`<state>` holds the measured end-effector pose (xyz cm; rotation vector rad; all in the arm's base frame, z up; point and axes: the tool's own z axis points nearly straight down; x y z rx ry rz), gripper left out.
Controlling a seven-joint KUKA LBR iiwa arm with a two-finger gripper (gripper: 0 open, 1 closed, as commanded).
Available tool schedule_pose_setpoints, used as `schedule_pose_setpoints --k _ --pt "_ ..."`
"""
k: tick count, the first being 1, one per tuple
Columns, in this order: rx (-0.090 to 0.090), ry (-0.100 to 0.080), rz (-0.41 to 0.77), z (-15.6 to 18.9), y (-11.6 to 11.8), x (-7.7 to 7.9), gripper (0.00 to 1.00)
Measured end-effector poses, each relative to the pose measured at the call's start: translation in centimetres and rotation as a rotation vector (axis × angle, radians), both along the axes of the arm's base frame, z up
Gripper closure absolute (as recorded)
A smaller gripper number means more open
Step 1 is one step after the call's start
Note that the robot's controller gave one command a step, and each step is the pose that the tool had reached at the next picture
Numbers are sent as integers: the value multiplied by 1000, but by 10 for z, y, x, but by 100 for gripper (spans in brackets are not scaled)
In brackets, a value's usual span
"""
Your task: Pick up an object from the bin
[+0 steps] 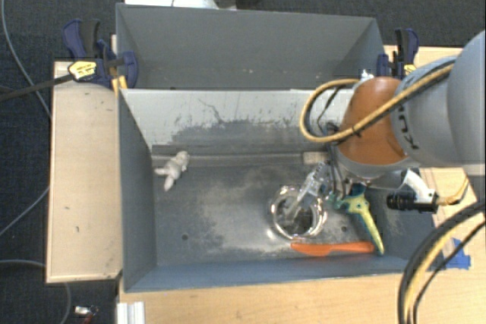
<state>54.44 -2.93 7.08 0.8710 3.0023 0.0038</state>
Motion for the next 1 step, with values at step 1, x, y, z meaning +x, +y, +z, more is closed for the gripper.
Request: schedule_pose_setpoints --k 1 --pt "0 0 1 0 0 0 100"
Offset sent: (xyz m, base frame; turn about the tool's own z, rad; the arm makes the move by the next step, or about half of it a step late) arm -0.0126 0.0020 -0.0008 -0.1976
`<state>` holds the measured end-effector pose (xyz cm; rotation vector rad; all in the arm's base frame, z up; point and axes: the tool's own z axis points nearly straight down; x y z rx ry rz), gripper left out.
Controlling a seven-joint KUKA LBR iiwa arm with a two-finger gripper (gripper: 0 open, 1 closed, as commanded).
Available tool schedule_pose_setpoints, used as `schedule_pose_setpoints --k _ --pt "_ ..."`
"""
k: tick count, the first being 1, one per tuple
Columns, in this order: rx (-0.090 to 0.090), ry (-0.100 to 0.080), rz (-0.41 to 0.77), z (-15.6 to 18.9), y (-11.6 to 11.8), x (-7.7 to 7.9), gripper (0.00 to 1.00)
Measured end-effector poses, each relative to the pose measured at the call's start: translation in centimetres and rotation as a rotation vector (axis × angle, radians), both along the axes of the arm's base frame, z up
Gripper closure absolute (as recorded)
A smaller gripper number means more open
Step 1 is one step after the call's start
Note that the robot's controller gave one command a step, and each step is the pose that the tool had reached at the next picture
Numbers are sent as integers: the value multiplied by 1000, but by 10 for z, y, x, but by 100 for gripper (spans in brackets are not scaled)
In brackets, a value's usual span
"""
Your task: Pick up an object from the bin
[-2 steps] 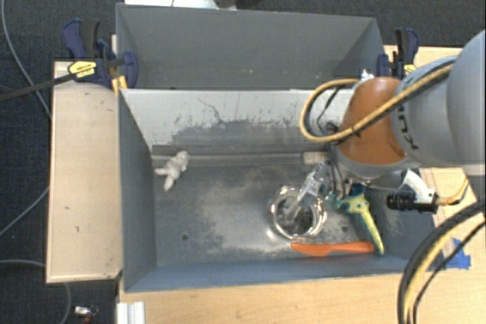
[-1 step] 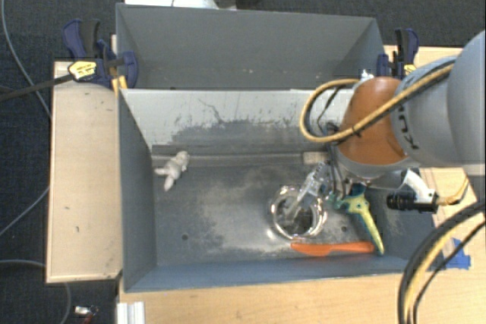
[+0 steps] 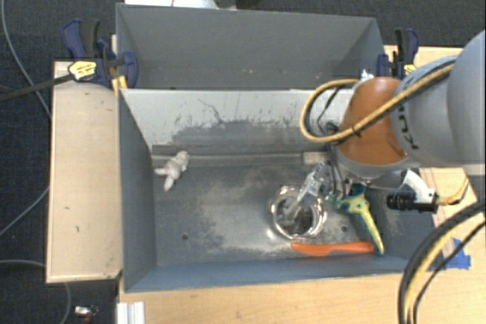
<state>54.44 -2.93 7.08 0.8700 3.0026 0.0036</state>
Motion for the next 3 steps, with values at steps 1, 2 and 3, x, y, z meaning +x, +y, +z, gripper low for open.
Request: schedule_pose_setpoints --k 1,2,3 --pt "-2 -1 88 0 1 -5 100" --pt "-4 -3 212 0 10 5 100" --pt "-4 -3 212 0 10 5 100"
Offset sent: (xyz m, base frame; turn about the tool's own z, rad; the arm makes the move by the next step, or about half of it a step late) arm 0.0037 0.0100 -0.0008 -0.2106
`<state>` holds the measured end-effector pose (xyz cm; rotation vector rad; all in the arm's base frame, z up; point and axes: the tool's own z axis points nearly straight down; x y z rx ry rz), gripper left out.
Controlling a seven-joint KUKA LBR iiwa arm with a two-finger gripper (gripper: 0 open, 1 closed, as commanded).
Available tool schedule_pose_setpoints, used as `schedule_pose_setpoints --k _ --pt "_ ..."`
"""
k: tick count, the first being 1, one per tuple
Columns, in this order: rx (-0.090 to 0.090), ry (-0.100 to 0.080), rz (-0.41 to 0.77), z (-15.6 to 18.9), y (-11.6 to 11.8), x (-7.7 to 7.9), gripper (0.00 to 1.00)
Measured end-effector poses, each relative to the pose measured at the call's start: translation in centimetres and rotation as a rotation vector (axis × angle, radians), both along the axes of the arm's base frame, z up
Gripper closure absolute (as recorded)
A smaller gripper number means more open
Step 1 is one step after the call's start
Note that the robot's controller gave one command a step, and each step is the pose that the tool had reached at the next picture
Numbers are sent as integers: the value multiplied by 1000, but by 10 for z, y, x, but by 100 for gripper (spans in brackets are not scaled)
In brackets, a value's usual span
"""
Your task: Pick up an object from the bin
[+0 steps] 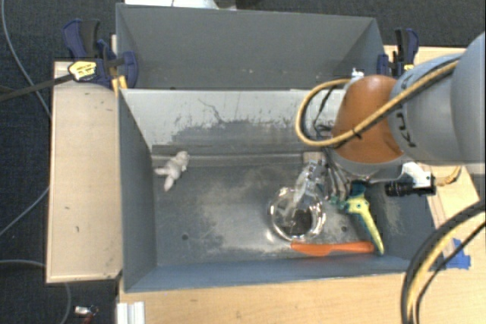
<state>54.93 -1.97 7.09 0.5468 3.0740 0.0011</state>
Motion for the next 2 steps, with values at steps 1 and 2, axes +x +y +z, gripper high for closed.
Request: schedule_pose_setpoints --k 1,2 --pt "-5 -5 241 1 21 15 100" --pt "-5 -5 241 1 21 15 100"
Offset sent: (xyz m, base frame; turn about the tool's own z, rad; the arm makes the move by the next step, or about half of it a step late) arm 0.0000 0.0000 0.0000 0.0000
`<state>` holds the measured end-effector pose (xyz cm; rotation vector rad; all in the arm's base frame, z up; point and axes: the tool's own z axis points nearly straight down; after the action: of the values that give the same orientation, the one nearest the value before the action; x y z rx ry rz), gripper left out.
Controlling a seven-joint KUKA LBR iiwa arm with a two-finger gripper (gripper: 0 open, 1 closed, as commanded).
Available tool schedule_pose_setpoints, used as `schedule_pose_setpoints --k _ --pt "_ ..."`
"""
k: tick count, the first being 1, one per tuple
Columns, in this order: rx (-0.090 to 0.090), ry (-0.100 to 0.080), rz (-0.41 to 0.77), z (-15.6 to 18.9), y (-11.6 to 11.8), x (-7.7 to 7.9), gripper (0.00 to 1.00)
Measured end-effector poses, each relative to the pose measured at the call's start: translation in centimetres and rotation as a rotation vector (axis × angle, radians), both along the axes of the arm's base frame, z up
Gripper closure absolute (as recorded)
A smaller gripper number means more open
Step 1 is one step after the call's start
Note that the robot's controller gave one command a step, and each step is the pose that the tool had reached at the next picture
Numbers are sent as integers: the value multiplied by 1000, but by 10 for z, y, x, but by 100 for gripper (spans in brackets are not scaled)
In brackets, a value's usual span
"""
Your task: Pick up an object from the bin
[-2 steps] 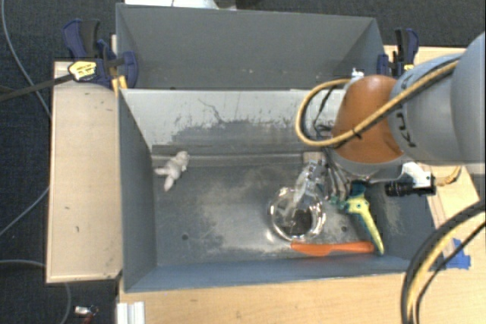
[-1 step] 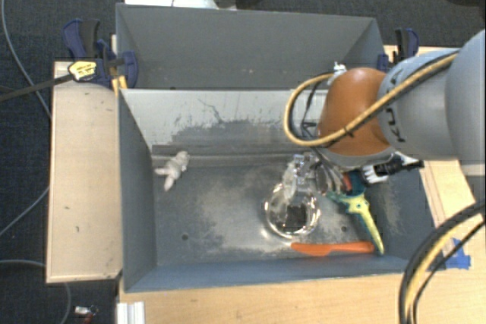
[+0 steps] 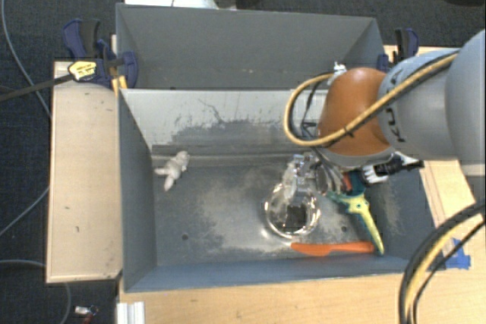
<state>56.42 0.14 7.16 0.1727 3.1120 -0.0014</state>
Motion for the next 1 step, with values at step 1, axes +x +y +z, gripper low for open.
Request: schedule_pose_setpoints --k 1 --pt "0 0 0 0 0 0 100"
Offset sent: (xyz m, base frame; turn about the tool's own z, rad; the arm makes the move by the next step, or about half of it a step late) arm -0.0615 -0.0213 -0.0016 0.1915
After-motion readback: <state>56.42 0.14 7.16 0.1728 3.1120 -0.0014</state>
